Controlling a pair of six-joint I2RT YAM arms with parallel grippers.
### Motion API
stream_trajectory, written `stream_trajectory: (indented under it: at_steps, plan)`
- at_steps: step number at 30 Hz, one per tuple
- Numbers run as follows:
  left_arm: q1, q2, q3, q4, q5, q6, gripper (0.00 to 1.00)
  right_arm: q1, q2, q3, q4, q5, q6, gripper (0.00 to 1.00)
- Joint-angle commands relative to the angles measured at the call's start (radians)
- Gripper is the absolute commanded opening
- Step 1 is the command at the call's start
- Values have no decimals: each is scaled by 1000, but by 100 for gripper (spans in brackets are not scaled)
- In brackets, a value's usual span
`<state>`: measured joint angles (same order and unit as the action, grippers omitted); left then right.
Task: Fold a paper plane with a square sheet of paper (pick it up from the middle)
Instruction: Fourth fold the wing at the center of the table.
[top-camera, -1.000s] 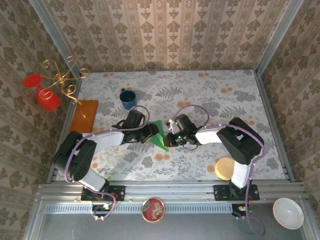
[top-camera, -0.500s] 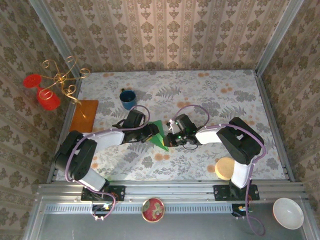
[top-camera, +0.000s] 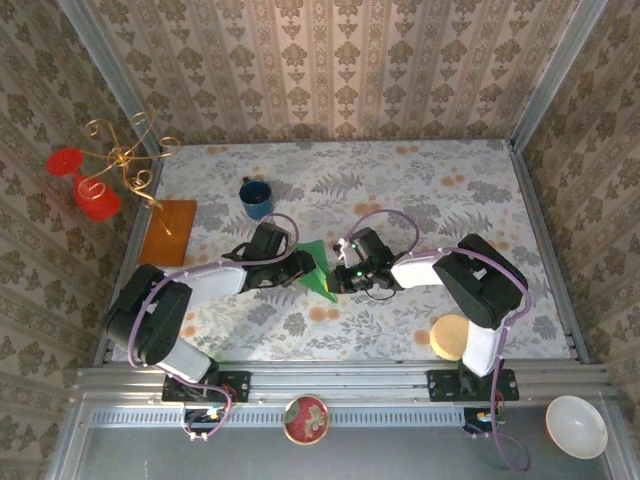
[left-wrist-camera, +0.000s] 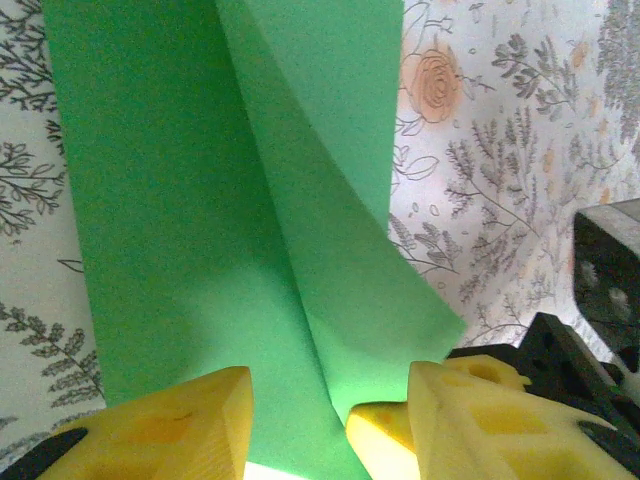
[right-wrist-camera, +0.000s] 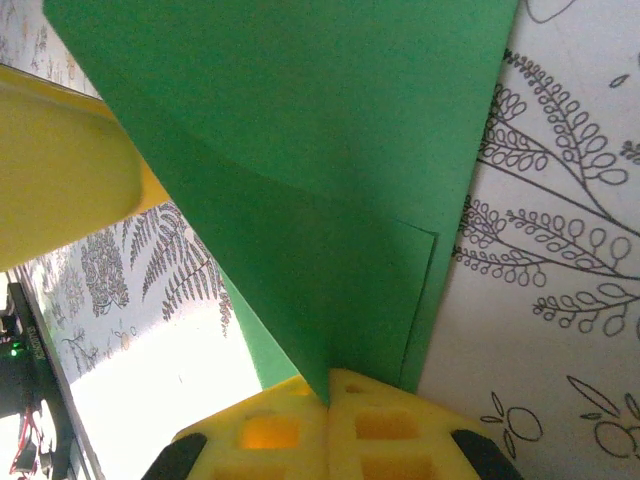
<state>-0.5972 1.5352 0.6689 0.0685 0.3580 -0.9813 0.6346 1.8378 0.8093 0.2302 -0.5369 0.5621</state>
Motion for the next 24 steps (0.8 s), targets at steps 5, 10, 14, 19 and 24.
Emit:
stream_trajectory:
  at_steps: [5,10,14,19,24]
  plan:
    - [-7,70,44,-43,-7,23,50,-6,27,-19,-9,2,9,11]
    - [-7,86,50,-85,-26,13,52,-7,12,-21,-13,-3,14,14]
    - [-10,98,72,-183,-55,19,52,-15,-17,-28,-10,-11,31,19]
    - [-16,131,99,-261,-63,26,54,-15,-53,-30,-28,-22,42,20]
    - [-22,165,120,-301,-65,23,54,-15,-77,-41,-55,-34,42,20]
